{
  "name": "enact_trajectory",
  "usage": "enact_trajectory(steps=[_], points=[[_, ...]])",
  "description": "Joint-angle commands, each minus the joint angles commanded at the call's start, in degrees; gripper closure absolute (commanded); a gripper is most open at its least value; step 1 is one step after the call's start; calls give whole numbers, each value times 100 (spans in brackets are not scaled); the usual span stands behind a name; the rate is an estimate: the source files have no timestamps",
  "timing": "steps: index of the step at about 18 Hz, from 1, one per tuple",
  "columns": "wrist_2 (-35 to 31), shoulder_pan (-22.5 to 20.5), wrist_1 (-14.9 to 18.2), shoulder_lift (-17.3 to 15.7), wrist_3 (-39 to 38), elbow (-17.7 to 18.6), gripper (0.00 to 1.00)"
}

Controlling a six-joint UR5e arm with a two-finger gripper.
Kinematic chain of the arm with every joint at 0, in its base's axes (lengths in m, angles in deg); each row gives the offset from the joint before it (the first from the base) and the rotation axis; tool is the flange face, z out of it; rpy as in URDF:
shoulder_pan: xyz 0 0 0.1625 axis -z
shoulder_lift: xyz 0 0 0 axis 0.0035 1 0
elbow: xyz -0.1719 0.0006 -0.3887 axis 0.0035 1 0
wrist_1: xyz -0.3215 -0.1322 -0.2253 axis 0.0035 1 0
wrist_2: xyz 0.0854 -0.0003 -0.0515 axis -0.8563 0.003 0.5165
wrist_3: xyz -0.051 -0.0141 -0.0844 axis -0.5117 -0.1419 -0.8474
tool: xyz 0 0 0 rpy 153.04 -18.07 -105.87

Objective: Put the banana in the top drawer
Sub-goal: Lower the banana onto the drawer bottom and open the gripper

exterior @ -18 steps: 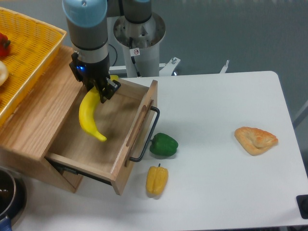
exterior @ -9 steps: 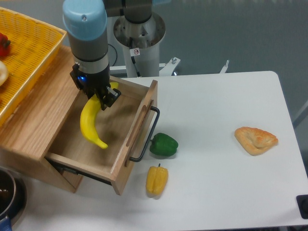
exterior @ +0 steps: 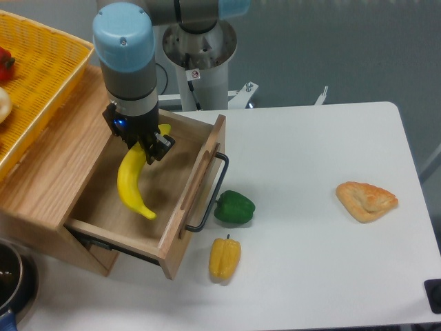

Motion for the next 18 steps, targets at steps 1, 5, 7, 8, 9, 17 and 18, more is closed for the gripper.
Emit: enact_trajectory(steps=[1,5,7,8,9,17,18], points=[[0,0,0,17,0,0,82],[0,-9,0,26,0,0,81],[0,-9,-9,27,9,0,81],[9,-26,0,35,9,-9,81],[0,-44,-9,27,17,-9,81],[-26,-202,-17,114,70,-70,81],[-26,-202,-70,158,70,-70,81]])
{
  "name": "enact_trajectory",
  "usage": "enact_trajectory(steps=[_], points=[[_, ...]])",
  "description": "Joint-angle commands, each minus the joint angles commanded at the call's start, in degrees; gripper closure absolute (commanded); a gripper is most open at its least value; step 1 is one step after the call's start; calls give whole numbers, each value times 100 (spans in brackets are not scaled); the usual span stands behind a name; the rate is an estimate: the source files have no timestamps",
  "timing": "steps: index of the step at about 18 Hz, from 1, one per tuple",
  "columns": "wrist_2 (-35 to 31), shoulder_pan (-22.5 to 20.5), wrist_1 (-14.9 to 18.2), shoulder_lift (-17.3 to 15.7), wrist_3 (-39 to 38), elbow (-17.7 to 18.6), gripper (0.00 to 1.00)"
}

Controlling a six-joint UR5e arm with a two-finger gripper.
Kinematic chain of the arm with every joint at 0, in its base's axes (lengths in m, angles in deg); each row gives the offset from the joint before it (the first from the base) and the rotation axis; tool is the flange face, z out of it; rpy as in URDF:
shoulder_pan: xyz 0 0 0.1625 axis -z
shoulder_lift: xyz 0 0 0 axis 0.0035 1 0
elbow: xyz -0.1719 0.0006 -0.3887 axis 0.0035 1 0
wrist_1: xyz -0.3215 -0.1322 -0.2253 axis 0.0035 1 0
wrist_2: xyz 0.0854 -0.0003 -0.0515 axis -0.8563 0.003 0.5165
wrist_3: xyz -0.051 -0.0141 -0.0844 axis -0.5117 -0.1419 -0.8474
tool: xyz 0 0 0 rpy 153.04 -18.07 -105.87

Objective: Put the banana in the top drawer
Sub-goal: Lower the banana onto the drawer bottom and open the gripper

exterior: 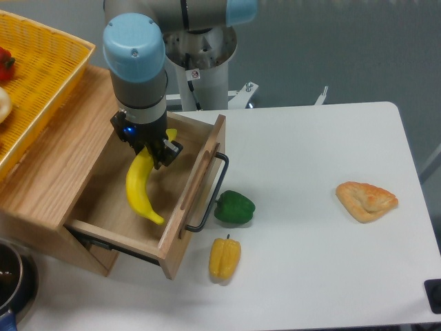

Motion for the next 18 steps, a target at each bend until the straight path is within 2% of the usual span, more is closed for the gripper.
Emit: enact_trajectory(steps=[3,11,12,18], points=[[-9,-9,-202,62,-35,9,81],[-9,-9,-211,53,-35,26,81],[-9,-9,-211,62,-35,26,78],[-9,-9,-238,53,9,35,49]])
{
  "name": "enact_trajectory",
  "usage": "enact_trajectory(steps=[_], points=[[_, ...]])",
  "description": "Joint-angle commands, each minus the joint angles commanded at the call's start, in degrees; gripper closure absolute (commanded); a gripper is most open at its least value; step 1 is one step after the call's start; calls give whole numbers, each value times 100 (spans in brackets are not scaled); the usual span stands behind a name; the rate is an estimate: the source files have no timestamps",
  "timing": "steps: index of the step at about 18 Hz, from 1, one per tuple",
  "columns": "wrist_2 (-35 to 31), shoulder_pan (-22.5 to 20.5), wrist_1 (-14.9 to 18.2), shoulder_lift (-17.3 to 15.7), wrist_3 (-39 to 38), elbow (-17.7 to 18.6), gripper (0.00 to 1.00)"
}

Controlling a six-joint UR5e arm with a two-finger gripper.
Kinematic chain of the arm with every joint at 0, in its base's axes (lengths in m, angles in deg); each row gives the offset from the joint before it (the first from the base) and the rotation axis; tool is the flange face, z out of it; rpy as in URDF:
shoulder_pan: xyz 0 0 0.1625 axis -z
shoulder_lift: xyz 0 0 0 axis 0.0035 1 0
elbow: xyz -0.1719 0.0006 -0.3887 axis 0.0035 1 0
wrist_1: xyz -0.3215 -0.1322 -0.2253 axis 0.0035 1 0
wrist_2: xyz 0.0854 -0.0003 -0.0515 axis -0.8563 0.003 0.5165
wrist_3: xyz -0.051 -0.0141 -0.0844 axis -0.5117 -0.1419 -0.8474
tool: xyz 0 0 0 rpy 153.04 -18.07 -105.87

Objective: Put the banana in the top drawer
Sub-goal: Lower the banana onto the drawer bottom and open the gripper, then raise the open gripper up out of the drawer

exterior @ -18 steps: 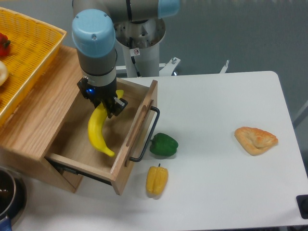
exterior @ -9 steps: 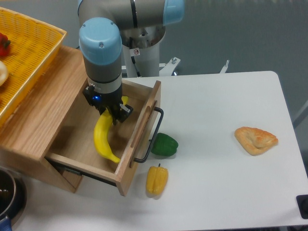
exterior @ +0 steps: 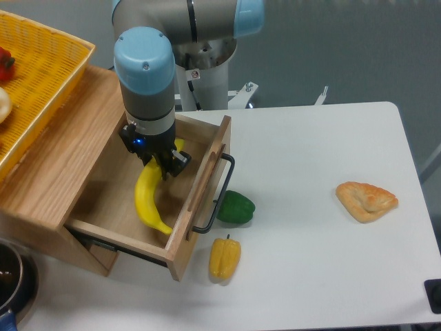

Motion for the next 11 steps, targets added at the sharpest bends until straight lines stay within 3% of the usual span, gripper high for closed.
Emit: enact_trajectory(steps=[5,11], points=[[0,0,0,0,9,-9,40],[0,0,17,-44,26,-9,39]])
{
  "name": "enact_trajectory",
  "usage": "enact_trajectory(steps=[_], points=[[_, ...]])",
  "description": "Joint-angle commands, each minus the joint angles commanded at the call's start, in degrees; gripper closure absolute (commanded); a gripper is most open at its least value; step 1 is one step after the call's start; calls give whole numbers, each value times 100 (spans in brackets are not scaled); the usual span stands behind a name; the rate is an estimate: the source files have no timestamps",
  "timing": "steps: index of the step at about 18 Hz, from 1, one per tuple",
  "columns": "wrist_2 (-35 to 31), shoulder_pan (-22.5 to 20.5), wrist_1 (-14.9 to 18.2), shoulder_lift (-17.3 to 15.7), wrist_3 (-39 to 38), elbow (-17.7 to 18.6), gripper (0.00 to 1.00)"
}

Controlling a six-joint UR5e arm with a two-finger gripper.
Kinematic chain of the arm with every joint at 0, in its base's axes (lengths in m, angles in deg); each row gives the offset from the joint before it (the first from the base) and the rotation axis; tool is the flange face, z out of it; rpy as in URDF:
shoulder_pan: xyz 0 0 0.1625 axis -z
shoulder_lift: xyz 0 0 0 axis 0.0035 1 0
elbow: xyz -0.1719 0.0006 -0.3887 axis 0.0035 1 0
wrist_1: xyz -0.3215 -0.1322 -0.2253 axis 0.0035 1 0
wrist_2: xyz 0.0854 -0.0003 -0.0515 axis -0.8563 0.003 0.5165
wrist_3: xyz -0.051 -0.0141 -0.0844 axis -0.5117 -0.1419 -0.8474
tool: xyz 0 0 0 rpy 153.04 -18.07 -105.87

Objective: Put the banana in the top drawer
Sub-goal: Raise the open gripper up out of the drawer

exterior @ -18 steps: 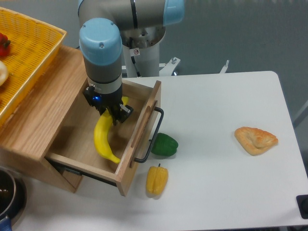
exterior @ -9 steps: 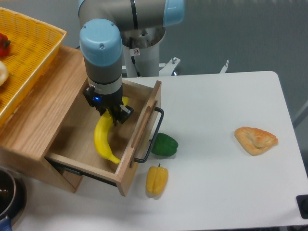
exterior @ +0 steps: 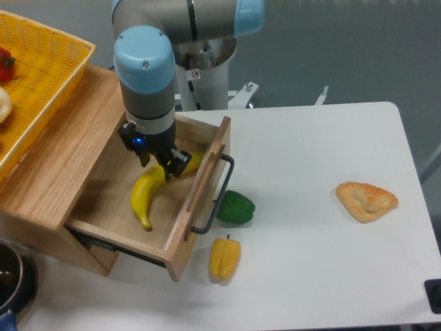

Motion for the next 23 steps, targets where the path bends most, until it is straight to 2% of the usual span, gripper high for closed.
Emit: enact_trajectory(steps=[4,6,9,17,20,23], points=[[0,-17,35,-79,0,-35,39],[9,-88,35,-298,0,-35,39],[9,-167,35,-421,17,-88,37],[44,-632,-9,-712,87,-325,32],[53,-869,-201,-730,246,-325,31],[53,-1072,-535,-642,325,-273,29]])
